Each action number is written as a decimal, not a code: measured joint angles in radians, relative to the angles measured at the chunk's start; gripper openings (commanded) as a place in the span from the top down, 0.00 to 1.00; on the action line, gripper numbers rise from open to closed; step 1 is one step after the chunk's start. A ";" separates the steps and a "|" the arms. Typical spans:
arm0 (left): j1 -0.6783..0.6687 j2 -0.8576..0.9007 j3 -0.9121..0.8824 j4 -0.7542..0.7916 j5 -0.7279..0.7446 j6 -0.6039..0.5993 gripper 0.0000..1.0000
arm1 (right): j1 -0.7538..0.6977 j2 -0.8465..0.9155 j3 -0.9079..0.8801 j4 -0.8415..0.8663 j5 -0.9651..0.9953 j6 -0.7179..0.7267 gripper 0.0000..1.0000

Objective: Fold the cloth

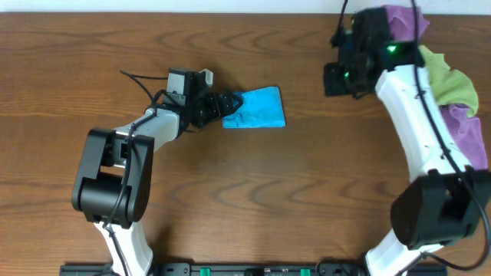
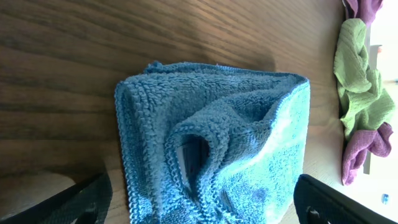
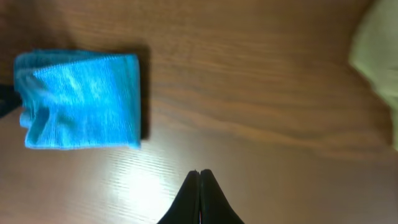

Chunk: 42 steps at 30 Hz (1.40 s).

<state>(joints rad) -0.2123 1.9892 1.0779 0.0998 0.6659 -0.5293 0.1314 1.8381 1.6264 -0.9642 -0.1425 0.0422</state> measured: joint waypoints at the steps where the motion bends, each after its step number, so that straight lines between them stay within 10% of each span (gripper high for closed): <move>1: 0.000 0.001 0.000 0.002 0.001 -0.003 0.05 | 0.000 0.001 -0.037 0.040 -0.013 0.005 0.98; 42: -0.048 0.001 0.013 -0.027 -0.005 -0.040 0.06 | 0.161 0.267 -0.170 0.417 -0.166 0.168 0.98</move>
<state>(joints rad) -0.2600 1.9900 1.0912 0.0727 0.6613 -0.5690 0.2928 2.1048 1.4563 -0.5468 -0.3088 0.2100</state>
